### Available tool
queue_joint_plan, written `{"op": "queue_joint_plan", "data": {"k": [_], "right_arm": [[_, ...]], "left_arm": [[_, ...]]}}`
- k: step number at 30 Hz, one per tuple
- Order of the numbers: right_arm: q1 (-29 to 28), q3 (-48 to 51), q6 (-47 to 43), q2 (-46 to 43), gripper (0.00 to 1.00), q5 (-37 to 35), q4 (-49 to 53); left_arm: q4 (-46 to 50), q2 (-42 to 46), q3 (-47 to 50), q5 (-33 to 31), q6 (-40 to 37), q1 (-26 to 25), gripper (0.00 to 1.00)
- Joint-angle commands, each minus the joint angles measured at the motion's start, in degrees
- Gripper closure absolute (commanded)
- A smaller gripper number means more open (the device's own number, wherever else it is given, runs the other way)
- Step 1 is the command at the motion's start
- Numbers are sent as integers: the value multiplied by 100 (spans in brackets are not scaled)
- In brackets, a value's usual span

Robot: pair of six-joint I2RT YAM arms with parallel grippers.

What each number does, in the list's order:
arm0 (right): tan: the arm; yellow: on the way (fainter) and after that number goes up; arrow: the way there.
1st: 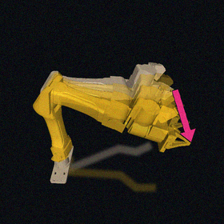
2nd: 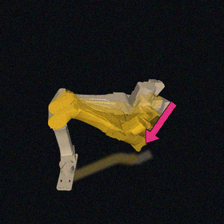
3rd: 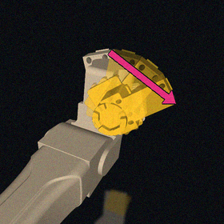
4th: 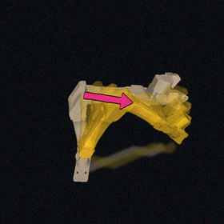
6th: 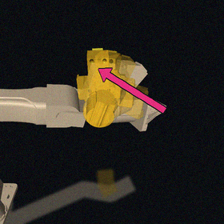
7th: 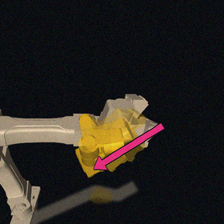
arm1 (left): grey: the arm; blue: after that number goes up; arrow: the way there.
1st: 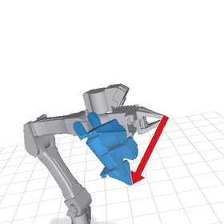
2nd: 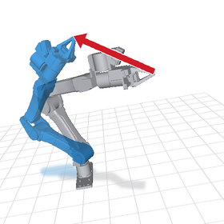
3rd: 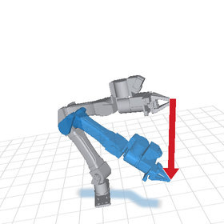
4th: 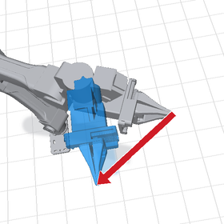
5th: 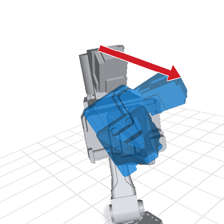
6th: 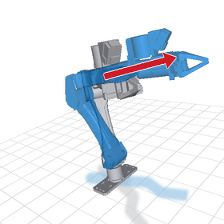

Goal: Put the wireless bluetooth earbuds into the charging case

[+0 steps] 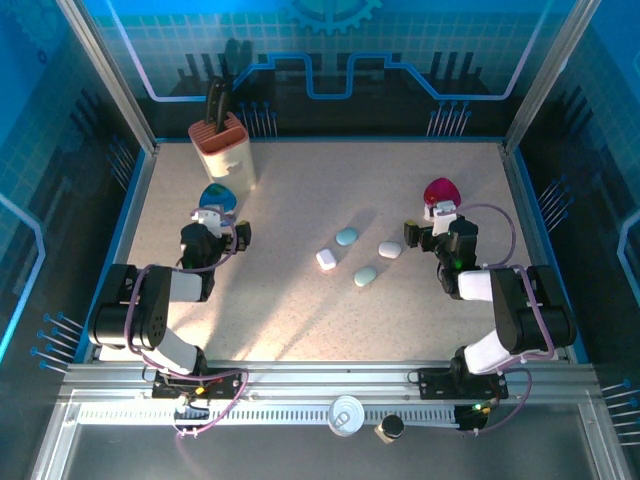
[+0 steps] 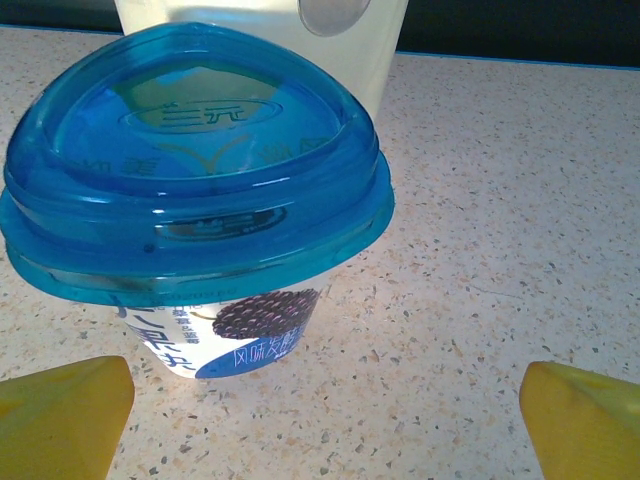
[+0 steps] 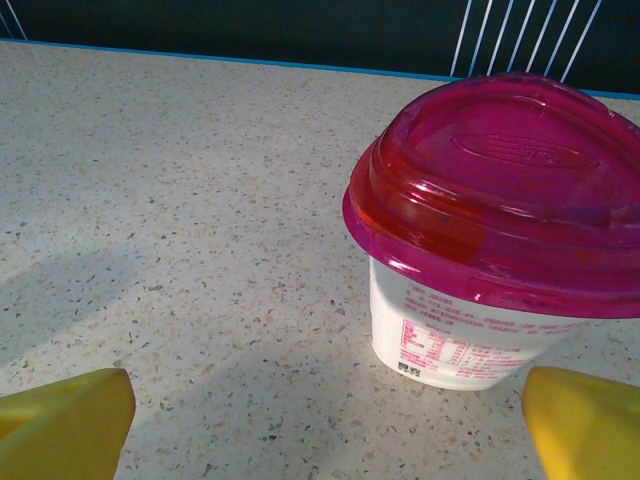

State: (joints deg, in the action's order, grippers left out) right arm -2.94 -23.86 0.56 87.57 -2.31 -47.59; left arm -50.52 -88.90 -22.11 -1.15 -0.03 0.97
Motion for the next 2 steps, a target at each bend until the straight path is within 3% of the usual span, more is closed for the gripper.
{"op": "queue_joint_plan", "data": {"k": [1, 2], "right_arm": [[32, 35, -53, 41, 0, 37, -189], [33, 38, -49, 39, 0, 45, -189]], "left_arm": [[-221, -13, -5, 124, 16, 10, 1], [-215, -8, 0, 124, 22, 13, 1]]}}
